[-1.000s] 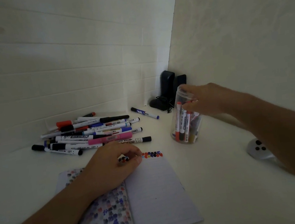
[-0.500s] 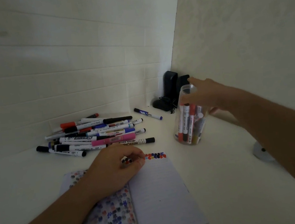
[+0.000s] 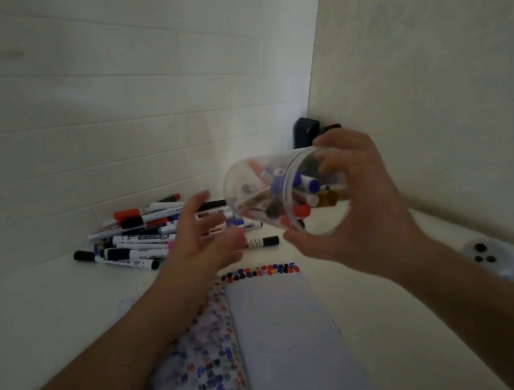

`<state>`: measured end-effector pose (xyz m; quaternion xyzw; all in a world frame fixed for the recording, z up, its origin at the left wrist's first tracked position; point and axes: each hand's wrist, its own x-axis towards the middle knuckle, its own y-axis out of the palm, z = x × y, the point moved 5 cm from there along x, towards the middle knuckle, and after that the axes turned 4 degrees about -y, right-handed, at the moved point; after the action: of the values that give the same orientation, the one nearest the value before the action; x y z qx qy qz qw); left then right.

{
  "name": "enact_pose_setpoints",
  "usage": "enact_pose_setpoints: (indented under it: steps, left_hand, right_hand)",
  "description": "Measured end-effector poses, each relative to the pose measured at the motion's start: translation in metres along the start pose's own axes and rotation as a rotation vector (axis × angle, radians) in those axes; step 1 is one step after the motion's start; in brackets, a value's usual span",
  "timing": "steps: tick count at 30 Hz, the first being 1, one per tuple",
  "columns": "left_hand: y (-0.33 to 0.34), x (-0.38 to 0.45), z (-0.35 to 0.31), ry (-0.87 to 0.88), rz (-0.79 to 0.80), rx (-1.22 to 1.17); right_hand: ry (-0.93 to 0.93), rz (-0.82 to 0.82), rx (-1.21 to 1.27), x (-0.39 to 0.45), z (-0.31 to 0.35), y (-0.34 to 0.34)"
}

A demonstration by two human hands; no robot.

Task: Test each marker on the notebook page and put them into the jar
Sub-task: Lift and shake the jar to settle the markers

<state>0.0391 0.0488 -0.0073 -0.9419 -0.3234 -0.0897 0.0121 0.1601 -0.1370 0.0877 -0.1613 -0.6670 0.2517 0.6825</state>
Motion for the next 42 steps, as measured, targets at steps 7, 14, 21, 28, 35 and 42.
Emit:
enact_pose_setpoints:
  steps: [7,14,21,28,35,42]
  left_hand:
    - [0.006,-0.008,-0.011,-0.255,0.295,-0.822]
    - [-0.003,0.001,-0.003,-0.286,0.082,-0.802]
    - [-0.008,0.005,0.0,-0.247,0.122,-0.782]
    - [-0.017,0.004,-0.001,-0.269,0.1,-0.841]
    - [-0.013,0.003,0.001,-0.34,0.14,-0.904]
    - [0.0,0.002,0.003,-0.29,0.276,-0.817]
  right_hand:
    - [0.07,-0.061,0.165,-0.002,0.037,0.044]
    - [0.115,0.253,-0.086,0.003,0.036,0.057]
    - [0.005,0.267,-0.168,0.016,0.047,0.06]
    - [-0.008,0.116,0.068,0.004,0.05,0.054]
    - [0.121,0.15,0.049,0.002,0.048,0.052]
    - [0.071,0.18,-0.021,0.014,0.054,0.045]
